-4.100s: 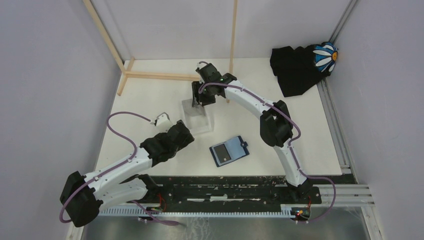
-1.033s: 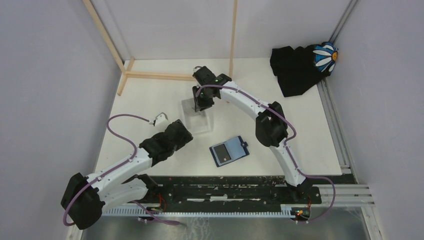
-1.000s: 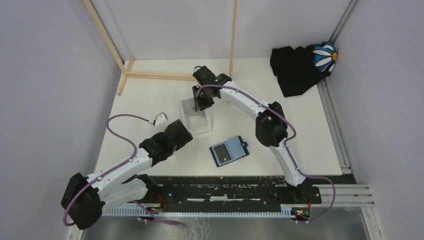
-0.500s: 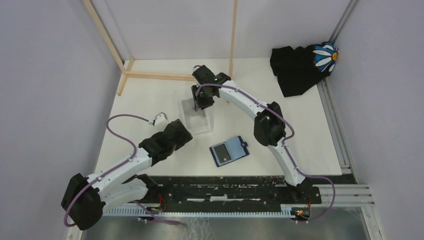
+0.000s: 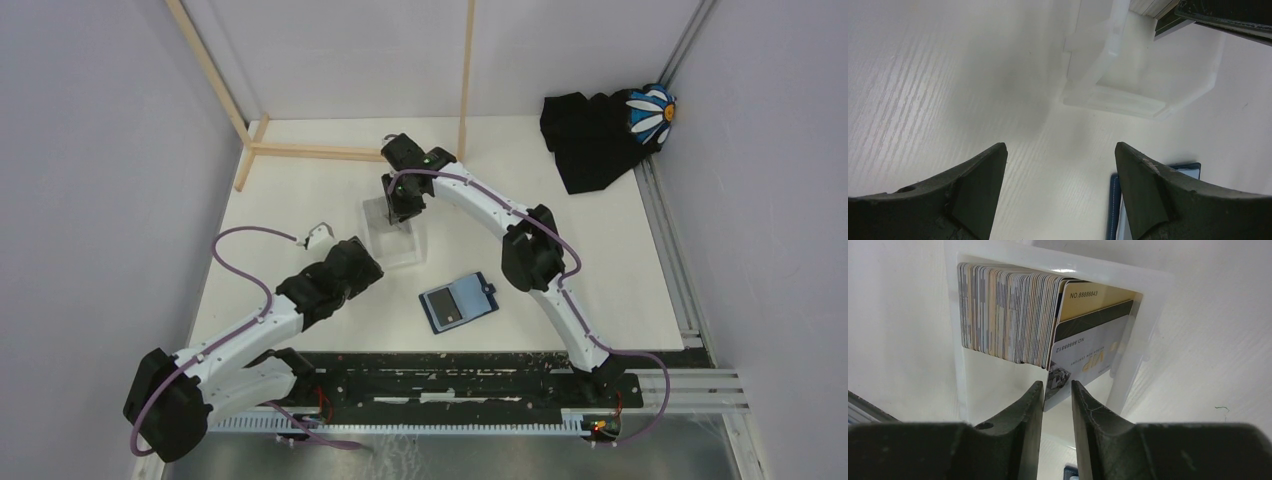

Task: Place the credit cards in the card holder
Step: Pick up the credit card from the storage box.

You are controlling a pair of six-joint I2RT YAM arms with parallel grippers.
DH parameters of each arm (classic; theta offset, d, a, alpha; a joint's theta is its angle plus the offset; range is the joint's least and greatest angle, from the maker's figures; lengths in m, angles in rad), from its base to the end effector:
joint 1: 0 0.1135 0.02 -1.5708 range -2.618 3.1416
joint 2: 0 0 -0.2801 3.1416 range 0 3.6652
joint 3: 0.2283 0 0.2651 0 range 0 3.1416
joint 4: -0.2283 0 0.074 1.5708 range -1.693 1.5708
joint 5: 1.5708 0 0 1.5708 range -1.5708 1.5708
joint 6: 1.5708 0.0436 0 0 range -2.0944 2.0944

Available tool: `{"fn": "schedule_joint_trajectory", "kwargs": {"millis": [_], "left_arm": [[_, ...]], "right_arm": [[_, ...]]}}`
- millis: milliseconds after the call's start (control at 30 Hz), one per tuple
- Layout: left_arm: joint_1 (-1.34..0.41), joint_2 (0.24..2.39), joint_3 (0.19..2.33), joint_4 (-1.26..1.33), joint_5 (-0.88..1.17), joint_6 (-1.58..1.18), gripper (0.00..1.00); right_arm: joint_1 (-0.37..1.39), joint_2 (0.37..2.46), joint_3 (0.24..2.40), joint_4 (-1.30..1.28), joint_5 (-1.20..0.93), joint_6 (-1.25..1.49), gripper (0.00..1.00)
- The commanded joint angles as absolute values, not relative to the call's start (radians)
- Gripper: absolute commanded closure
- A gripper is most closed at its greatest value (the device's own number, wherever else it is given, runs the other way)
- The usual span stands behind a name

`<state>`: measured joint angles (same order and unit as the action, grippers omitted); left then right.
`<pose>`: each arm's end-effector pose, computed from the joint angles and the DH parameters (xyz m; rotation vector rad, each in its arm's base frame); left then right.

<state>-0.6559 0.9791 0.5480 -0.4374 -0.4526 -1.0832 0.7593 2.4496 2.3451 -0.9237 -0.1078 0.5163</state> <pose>0.1674 -0.1048 0.2062 -0.6889 2.2446 -0.3073 0.4025 0.3885 0.2245 -0.3691 2.6875 0.5668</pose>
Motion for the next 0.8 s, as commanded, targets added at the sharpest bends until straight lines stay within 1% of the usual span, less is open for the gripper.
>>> {"fn": "schedule_joint_trajectory", "kwargs": {"millis": [0,167,367,600,767], "left_arm": [[-0.642,0.981,0.542,-0.387,-0.442,-1.037,0.13],[-0.632,0.986,0.542,-0.379,-0.431,-1.026,0.13],[-0.623,0.986,0.544,-0.374,-0.425,-1.017,0.13],[-0.618,0.982,0.539,-0.368,-0.419,-1.018,0.14],[-0.617,0.983,0.539,-0.364,-0.417,-1.019,0.14]], "right_arm": [[0.764,2.46,2.406,-0.942,-0.079,0.501,0.7],[0.766,2.445,2.397,-0.94,-0.068,0.497,0.76],[0.767,2.431,2.418,-0.95,-0.064,0.493,0.76],[0.767,2.414,2.416,-0.966,-0.044,0.481,0.83],[0.768,2.404,2.414,-0.98,-0.018,0.466,0.84]]}}
